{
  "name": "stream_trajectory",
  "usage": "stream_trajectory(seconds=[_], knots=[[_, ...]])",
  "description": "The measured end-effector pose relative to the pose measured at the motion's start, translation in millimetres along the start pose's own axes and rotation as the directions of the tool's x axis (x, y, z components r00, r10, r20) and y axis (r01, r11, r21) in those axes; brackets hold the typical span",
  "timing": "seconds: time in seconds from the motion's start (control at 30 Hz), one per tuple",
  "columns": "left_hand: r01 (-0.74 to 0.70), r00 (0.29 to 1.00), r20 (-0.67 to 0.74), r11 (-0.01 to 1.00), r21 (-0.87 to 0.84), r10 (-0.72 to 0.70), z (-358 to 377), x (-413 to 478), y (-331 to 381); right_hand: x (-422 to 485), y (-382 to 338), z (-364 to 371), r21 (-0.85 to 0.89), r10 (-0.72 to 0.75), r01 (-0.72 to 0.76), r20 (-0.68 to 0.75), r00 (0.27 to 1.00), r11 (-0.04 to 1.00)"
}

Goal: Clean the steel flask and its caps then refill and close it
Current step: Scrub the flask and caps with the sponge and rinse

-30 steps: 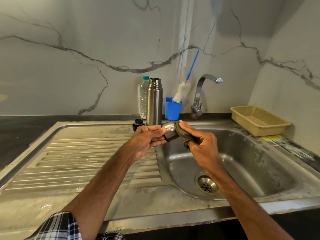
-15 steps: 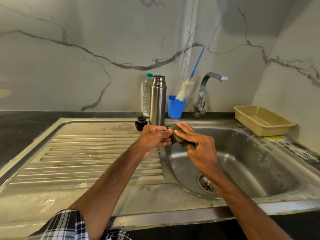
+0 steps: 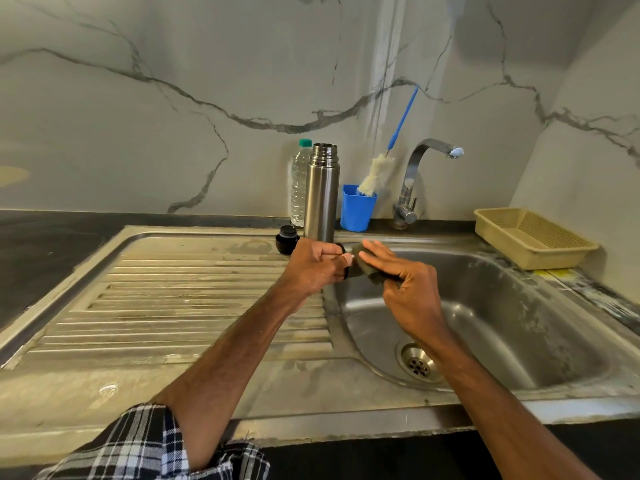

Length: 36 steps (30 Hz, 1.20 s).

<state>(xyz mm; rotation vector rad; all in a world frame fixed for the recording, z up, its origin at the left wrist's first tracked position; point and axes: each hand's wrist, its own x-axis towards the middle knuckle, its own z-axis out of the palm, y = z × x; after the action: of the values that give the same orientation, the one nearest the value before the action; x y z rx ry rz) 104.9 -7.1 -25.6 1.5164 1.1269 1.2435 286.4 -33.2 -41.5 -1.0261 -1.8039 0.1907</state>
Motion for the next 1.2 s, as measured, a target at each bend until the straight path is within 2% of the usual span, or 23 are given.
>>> stream_trajectory(seconds=[0.07, 0.17, 0.3, 0.4, 0.5, 0.6, 0.73, 0.83, 0.93, 1.07, 1.17, 1.2], knots=[[-0.037, 0.999, 0.002, 0.995, 0.091, 0.037, -0.1, 2.0, -4.0, 1.7, 2.6, -2.2, 0.009, 0.059, -0.058, -0.037, 0.998, 0.998], [-0.138, 0.990, 0.026, 0.955, 0.261, 0.136, 0.2, 6.9, -10.5, -0.1, 3.5, -0.6, -0.036, -0.024, 0.026, 0.055, 0.998, 0.999], [-0.203, 0.976, 0.019, 0.878, 0.433, 0.217, 4.0, 7.2, -12.1, 1.2, 4.3, -2.5, -0.006, 0.093, -0.093, -0.021, 0.995, 0.996], [-0.248, 0.966, 0.053, 0.843, 0.477, 0.254, 5.6, 7.3, -12.8, -1.7, 1.8, -0.9, -0.025, -0.004, 0.006, 0.069, 0.998, 1.000], [-0.257, 0.963, 0.080, 0.791, 0.556, 0.256, 7.3, 7.4, -17.3, 2.0, 3.4, -2.2, -0.017, 0.123, -0.123, -0.002, 0.992, 0.992], [-0.293, 0.954, 0.109, 0.781, 0.551, 0.281, 6.8, 8.1, -17.9, 0.7, 2.6, -2.2, -0.016, 0.047, -0.046, 0.058, 0.997, 0.999], [-0.310, 0.949, 0.142, 0.759, 0.572, 0.281, 3.8, 7.7, -15.1, 3.6, 4.6, -8.6, 0.023, 0.160, -0.160, -0.010, 0.987, 0.987], [-0.326, 0.945, 0.169, 0.760, 0.563, 0.280, 3.5, 7.9, -14.0, 0.9, -0.5, -7.4, 0.048, 0.057, -0.061, 0.071, 0.996, 0.997], [-0.338, 0.941, 0.187, 0.758, 0.558, 0.282, 4.8, 4.9, -10.3, 4.9, 3.8, -11.0, 0.032, 0.207, -0.207, -0.012, 0.978, 0.978], [-0.363, 0.932, 0.196, 0.759, 0.541, 0.306, 2.6, 5.4, -4.5, 4.4, 2.6, -10.3, 0.068, 0.099, -0.104, 0.070, 0.993, 0.992], [-0.378, 0.926, 0.231, 0.754, 0.537, 0.299, 2.4, 4.4, -2.7, 7.4, 6.6, -13.9, 0.028, 0.240, -0.240, 0.019, 0.971, 0.970], [-0.380, 0.925, 0.240, 0.751, 0.540, 0.295, 2.4, 4.6, -3.2, 7.8, 6.3, -14.6, 0.026, 0.242, -0.243, 0.019, 0.970, 0.970]])
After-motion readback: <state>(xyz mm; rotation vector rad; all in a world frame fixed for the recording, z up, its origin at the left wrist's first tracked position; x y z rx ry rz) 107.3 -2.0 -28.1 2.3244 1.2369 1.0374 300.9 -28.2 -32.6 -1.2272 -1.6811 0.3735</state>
